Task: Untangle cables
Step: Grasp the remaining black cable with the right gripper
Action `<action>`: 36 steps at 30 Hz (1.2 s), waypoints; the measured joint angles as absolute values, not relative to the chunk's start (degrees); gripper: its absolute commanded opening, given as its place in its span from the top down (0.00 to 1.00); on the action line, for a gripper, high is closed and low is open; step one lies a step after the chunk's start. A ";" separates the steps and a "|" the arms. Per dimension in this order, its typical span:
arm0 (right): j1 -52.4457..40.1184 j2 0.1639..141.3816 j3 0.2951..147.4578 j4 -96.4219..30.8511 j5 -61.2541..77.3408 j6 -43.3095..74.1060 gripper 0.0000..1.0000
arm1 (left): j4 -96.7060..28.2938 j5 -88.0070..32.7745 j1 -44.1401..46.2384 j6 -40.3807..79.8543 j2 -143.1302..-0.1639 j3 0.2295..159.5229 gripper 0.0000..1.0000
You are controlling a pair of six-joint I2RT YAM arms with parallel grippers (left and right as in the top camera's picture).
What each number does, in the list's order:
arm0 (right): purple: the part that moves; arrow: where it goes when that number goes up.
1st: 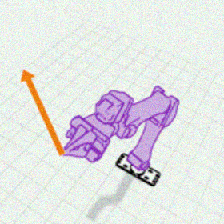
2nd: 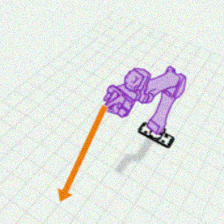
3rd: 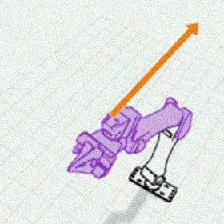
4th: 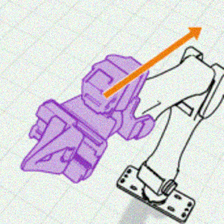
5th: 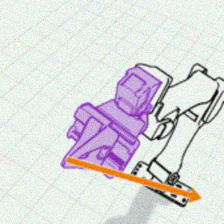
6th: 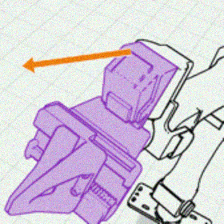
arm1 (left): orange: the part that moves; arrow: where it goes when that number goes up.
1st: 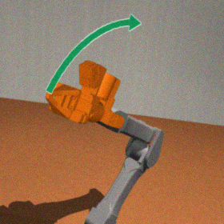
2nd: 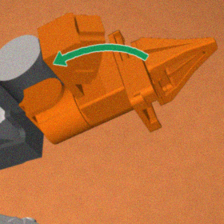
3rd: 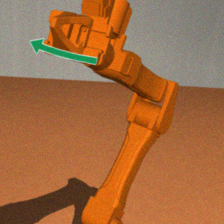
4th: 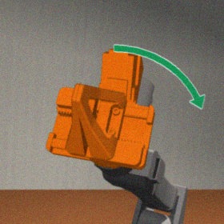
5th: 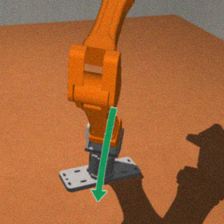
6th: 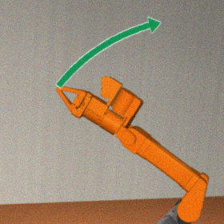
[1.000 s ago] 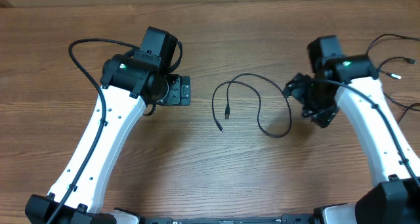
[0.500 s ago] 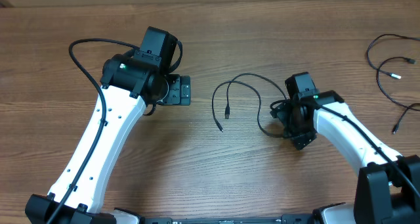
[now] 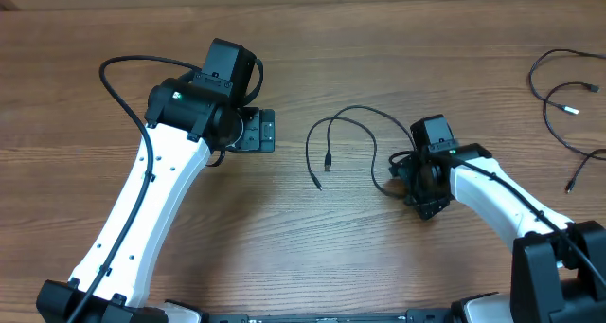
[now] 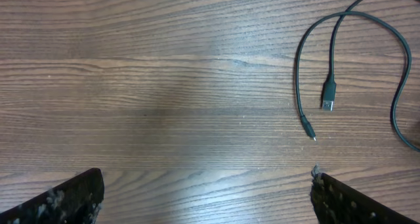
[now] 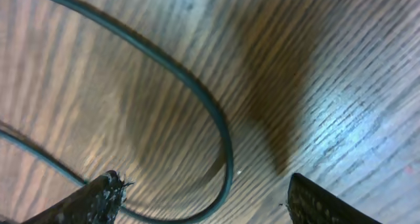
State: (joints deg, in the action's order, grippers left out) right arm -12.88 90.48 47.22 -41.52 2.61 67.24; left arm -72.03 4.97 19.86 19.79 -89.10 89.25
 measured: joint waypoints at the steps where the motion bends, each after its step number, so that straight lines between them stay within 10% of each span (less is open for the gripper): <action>1: -12.91 90.48 46.61 -40.71 2.63 67.24 0.25 | -72.03 4.97 19.86 19.79 -89.08 89.25 0.00; 36: -12.88 88.03 39.94 -30.09 1.89 67.51 0.96 | -72.03 4.95 19.86 19.79 -89.10 89.25 0.01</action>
